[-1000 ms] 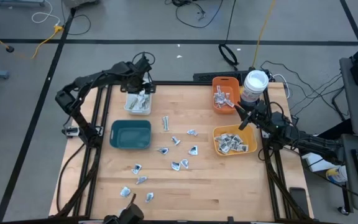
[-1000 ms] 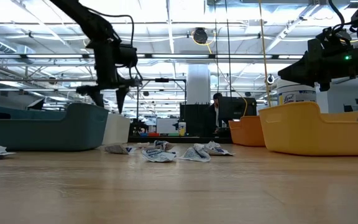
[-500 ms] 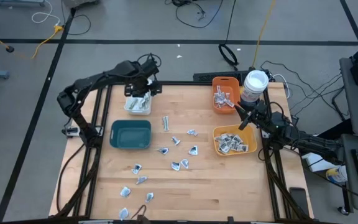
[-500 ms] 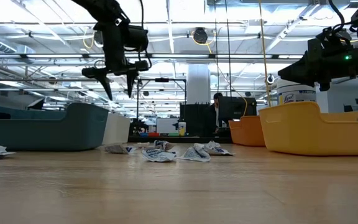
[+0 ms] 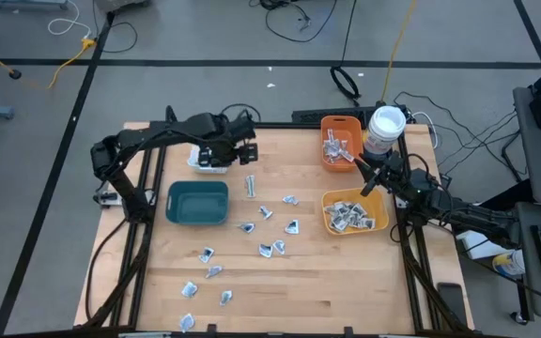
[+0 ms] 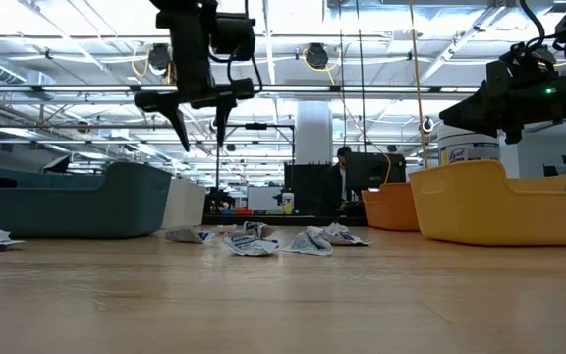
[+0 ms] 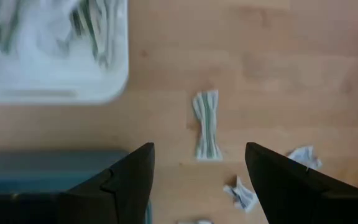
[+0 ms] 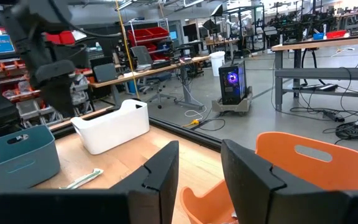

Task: Pick & Place First Aid Supplies
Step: Put the bandage into the white bin

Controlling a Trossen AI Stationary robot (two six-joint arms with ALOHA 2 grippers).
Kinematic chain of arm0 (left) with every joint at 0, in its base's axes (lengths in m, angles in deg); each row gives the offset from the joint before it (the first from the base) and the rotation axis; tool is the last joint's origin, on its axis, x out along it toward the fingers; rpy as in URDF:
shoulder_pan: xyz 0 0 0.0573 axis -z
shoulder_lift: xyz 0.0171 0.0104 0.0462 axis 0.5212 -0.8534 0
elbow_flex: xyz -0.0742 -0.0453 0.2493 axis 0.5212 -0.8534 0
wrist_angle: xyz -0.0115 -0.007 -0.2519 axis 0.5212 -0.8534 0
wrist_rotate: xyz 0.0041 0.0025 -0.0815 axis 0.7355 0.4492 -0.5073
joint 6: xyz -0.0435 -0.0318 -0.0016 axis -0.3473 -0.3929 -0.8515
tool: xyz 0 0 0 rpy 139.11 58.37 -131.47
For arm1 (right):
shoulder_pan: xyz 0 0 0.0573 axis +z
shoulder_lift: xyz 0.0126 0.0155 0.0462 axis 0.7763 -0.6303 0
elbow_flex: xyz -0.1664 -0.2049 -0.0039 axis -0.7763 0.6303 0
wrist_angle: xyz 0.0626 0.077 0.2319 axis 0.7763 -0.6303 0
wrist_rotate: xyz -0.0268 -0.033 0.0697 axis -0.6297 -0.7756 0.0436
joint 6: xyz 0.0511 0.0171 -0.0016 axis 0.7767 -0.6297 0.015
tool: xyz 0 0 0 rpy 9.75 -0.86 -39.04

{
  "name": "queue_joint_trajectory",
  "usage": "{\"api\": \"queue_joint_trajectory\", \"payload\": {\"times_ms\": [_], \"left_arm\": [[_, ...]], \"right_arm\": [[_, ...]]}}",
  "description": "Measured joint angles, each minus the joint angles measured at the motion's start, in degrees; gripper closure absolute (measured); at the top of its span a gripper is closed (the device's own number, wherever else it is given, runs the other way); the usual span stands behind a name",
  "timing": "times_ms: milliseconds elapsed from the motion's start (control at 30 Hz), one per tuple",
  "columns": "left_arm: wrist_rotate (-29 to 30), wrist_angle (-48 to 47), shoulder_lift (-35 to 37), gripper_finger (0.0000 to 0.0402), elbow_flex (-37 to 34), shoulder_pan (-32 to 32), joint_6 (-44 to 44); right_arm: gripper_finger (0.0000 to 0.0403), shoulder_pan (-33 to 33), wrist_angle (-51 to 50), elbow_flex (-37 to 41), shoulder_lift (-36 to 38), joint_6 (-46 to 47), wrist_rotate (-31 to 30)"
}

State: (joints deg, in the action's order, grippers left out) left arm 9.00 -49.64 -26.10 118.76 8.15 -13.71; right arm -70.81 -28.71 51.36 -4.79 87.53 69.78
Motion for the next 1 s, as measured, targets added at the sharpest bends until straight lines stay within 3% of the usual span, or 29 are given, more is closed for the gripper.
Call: {"api": "queue_joint_trajectory", "payload": {"times_ms": [300,667,1000], "left_arm": [[-0.06,-5.31,-6.92,0.0144,6.7,5.68,-4.53],[1.66,-11.05,-17.49,0.0144,17.13,7.28,-6.28],[1.47,-11.37,-22.62,0.0144,18.17,7.21,-6.26]], "right_arm": [[0.0287,0.01,0.01,0.01,0.02,0.0,0.01],[0.0286,-0.01,0.01,0.0,0.0,0.0,0.01],[0.0286,-0.01,0.01,0.02,0.01,0.0,0.01]]}}
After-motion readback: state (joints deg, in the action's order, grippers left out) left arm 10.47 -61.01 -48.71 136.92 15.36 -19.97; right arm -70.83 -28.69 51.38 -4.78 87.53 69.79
